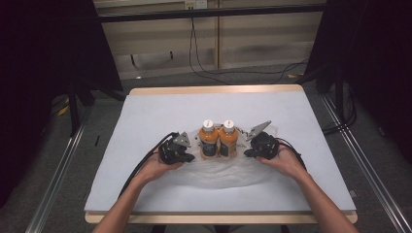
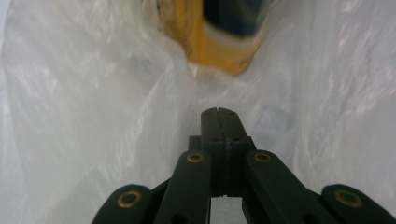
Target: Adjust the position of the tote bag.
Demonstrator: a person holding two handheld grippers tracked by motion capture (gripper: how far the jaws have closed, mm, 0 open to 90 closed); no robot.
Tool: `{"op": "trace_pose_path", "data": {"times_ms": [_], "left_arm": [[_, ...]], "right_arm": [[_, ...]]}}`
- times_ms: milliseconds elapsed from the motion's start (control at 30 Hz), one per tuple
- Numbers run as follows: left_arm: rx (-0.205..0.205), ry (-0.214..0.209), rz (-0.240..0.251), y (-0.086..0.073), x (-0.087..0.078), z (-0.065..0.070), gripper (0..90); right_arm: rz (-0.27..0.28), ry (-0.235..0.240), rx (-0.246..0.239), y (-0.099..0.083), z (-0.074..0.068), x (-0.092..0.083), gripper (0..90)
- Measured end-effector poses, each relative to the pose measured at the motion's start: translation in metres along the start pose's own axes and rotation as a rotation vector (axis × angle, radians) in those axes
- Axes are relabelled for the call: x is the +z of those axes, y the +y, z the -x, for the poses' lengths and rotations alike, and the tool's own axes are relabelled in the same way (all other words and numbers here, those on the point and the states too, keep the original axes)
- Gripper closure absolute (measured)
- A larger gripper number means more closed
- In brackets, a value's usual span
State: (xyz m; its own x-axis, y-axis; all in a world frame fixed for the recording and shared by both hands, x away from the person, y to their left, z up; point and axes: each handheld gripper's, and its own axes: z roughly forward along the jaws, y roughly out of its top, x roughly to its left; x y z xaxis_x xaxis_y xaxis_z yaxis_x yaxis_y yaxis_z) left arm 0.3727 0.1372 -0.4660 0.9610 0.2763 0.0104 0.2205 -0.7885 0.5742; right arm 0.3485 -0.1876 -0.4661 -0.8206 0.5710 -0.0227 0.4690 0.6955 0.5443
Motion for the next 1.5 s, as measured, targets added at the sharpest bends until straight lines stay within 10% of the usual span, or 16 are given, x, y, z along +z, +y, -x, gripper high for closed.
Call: {"op": "trace_pose_path", "data": {"times_ms": [567,1267,1500], "left_arm": [[0.039,0.126,-0.093,-0.013,-0.014,-0.008,90.0],[0.002,0.138,-0.149,-0.039,-0.036,-0.014,90.0],[0.002,0.148,-0.157,-0.042,-0.038,-0.012,90.0]], "right_arm": [[-0.057,-0.091,0.032,-0.010,0.013,-0.009,90.0],[-0.167,-0.129,-0.062,-0.030,0.022,-0.028,90.0],[-0.139,-0.108,-0.009,-0.044,0.028,-0.036,90.0]]}}
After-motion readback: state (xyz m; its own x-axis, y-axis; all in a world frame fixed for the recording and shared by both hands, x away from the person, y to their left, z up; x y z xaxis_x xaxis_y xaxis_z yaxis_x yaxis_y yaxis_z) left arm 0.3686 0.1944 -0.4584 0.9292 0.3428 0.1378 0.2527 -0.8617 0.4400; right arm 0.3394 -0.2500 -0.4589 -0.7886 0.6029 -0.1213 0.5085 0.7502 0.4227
